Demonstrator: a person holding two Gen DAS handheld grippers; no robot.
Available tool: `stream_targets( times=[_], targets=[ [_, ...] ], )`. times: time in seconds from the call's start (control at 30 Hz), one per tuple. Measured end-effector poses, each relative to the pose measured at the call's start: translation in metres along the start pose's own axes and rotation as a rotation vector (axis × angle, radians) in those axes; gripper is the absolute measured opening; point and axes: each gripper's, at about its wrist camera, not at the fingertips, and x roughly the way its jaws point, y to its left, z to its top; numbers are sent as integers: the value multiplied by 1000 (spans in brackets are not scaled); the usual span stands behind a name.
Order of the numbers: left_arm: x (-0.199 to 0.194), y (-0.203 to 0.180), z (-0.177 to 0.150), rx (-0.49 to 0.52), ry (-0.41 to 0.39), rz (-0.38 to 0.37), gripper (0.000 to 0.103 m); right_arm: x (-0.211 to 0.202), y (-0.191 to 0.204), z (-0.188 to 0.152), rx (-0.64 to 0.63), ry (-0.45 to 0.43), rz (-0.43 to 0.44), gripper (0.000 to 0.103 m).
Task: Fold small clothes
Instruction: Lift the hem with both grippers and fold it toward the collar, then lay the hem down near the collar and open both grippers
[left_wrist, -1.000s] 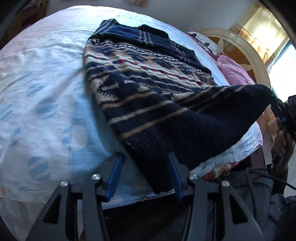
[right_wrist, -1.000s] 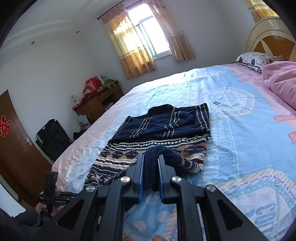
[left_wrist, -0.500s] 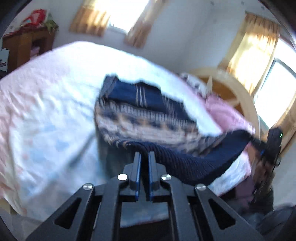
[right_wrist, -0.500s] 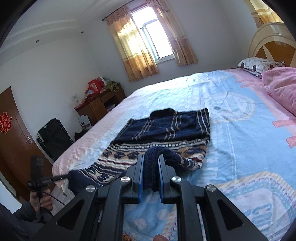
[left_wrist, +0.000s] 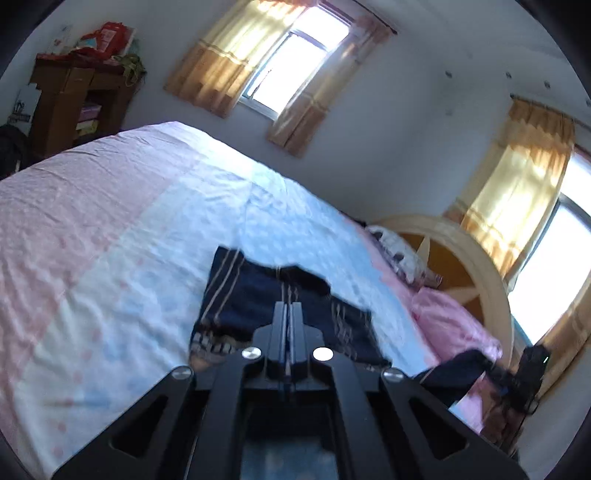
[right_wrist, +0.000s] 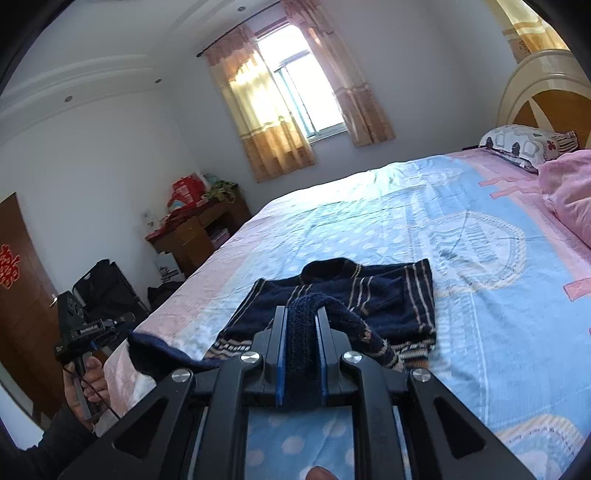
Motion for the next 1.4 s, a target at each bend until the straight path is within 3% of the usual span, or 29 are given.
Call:
stream_targets(
  times=[0.13,0.23,0.33,0.4,0.47,0.67,0.83,0.9,0.93,0.97,1.0,1.1,1.3,1.4],
  targets=[
    [36,3,11,30,42,25,0,26,-13,9,34,27,-20,13],
    [50,-2,-11,168,105,78,3,50,-27,9,57,58,-46,13],
    [58,-8,-48,355,182,111,30,73,-45,8,79,90,-57,13],
    [58,-14,-70,465,193,141,68,89,-55,10,88,114,-65,13],
    [67,-18,-79,528,212,173,76,103,-62,12,88,134,-64,13],
    [121,-18,-80,522,354,111,76,122,-72,2,89,174,-63,13],
    [179,-30,-100,555,539,102,72,126,-80,-10,103,197,-70,13],
    [196,-29,-109,548,613,99,53,128,-83,-11,108,203,-72,13],
    [201,-29,-114,556,626,113,54,128,-84,-11,109,204,-73,13],
    [200,-31,-115,576,613,118,44,128,-86,-10,111,204,-74,13],
    [196,-33,-114,583,597,108,7,129,-87,-10,111,204,-74,13],
    [181,-35,-99,547,540,118,10,129,-90,-8,109,204,-74,13],
    [135,-40,-38,483,264,132,10,127,-95,7,112,169,-76,13],
    [130,-32,-7,431,171,147,9,130,-96,20,113,151,-82,13]
  ],
)
